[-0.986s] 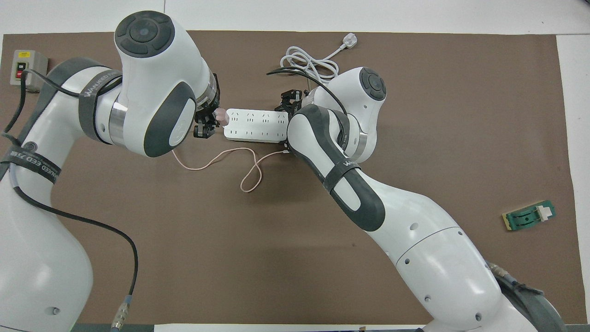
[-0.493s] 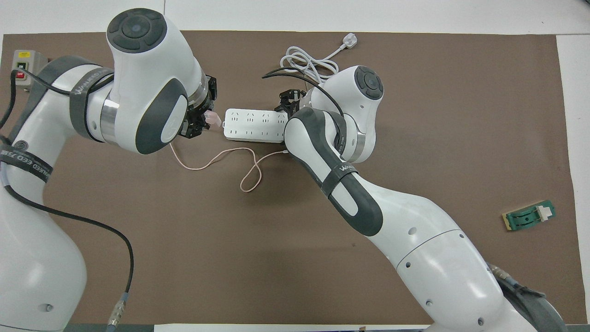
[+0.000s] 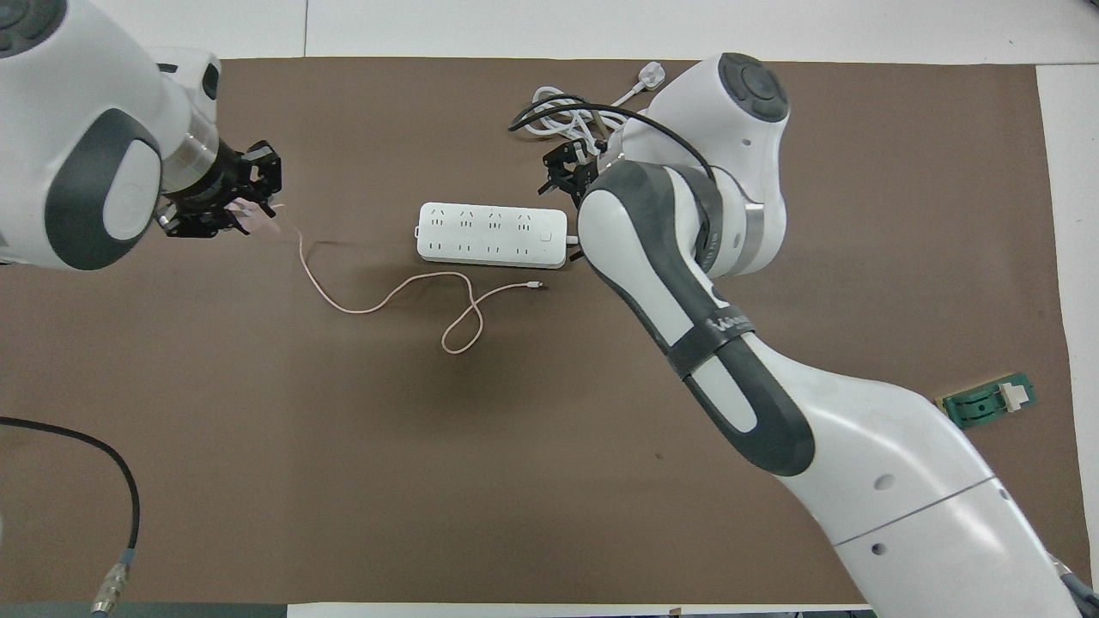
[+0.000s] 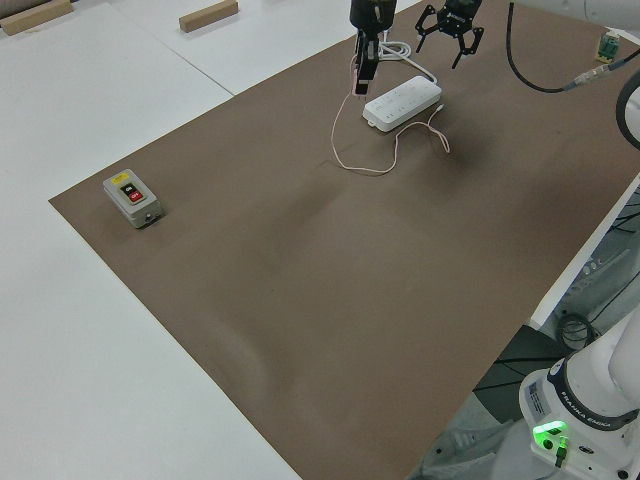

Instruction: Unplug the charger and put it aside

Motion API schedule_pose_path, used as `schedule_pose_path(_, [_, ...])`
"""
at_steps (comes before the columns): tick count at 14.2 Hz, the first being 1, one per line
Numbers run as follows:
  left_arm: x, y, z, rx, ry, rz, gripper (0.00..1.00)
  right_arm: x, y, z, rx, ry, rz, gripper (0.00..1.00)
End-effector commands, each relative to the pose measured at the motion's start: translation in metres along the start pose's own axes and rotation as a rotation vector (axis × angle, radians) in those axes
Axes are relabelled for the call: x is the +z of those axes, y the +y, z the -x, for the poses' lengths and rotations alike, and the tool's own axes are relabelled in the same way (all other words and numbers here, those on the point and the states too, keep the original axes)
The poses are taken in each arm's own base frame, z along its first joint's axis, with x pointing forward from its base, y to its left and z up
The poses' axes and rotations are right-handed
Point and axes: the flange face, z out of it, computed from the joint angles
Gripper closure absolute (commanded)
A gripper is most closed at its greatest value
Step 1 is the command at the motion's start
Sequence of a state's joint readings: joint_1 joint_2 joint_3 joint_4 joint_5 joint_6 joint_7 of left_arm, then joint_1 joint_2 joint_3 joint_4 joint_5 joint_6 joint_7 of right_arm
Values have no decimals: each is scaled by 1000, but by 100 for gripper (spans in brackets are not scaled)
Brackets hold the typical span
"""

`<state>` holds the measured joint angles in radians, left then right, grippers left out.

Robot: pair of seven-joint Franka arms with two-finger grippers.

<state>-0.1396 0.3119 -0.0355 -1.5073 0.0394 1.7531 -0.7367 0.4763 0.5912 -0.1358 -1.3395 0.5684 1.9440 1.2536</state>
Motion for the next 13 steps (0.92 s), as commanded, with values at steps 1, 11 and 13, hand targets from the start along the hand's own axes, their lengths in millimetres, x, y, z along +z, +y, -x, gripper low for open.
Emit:
schedule_pose_path(1, [4, -43, -23, 193, 6, 9, 100, -47, 21, -7, -166, 77, 65, 0])
schedule_pose_path(11, [71, -213, -117, 555, -9, 421, 100, -167, 60, -31, -527, 334, 136, 0])
schedule_pose_path(13, [92, -214, -121, 603, -23, 502, 100, -197, 70, -29, -550, 343, 123, 0])
